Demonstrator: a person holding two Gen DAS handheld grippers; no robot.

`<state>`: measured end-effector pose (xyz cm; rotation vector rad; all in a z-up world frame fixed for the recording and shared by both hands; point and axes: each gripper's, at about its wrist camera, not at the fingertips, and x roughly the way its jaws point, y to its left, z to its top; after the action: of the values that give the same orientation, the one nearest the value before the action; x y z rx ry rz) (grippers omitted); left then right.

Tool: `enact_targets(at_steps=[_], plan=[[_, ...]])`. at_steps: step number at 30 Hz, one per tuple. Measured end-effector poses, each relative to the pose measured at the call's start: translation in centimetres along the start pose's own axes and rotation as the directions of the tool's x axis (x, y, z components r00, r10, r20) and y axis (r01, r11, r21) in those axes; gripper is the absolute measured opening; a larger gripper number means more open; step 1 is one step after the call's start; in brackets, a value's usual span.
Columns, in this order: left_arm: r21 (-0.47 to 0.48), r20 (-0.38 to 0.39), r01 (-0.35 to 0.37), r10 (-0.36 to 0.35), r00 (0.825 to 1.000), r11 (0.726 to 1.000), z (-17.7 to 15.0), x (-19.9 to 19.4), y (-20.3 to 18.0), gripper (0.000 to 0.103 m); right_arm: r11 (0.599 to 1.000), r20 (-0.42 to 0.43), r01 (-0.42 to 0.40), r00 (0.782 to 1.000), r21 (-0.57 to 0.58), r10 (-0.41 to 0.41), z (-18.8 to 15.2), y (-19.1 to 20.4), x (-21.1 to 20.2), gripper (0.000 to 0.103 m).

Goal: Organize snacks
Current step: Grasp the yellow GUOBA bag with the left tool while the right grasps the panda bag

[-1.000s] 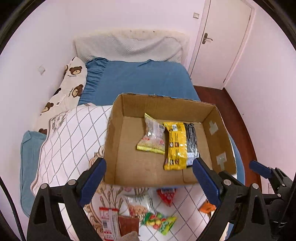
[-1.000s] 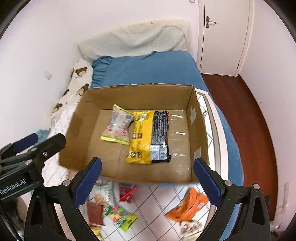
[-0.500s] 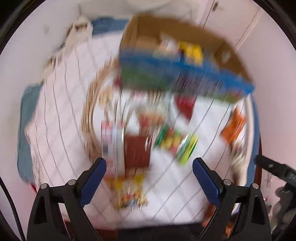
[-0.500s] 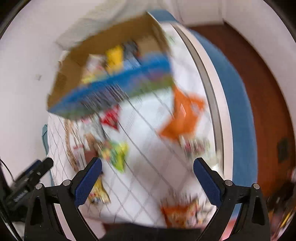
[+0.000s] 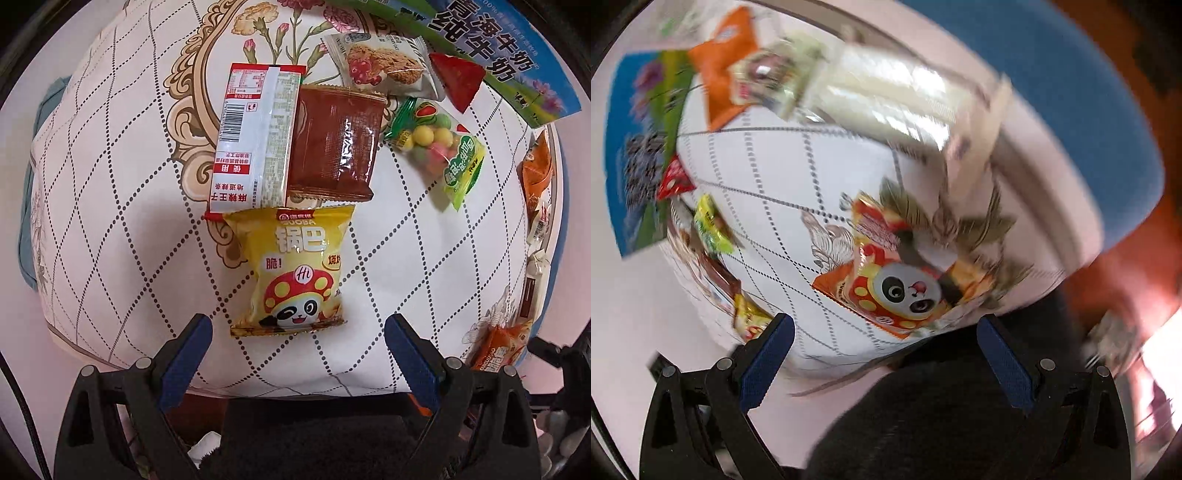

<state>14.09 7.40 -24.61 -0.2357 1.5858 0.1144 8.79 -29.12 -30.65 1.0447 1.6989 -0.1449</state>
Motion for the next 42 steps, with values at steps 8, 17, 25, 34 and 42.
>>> enact_targets(at_steps=[8, 17, 25, 34, 42], plan=[[-0.011, -0.013, -0.003, 0.003, 1.0, 1.0, 0.3, 1.6, 0.6, 0.096, 0.914, 0.185, 0.269, 0.958, -0.305, -0.22, 0.0, 6.7, 2.6, 0.063], [0.04, -0.015, -0.035, 0.036, 0.999, 0.999, 1.3, 4.7, -1.5, 0.071, 0.66, 0.309, 0.453, 0.892, -0.6, -0.331, -3.0, 13.4, 5.4, 0.08], [0.06, -0.018, 0.004, -0.003, 1.0, 0.998, -0.6, 5.3, -4.3, 0.054, 0.718, 0.295, 0.417, 0.908, -0.557, -0.298, -3.9, 11.0, 4.0, 0.077], [0.118, -0.058, -0.007, 0.014, 0.998, 0.993, -1.7, 8.0, -8.4, 0.056, 0.671, 0.301, 0.422, 0.906, -0.609, -0.297, -4.6, 11.4, 5.8, 0.058], [0.11, -0.029, -0.006, 0.01, 1.0, 0.994, -2.6, 7.0, -9.7, 0.05, 0.709, 0.279, 0.398, 0.917, -0.581, -0.286, -3.3, 12.4, 6.7, 0.059]])
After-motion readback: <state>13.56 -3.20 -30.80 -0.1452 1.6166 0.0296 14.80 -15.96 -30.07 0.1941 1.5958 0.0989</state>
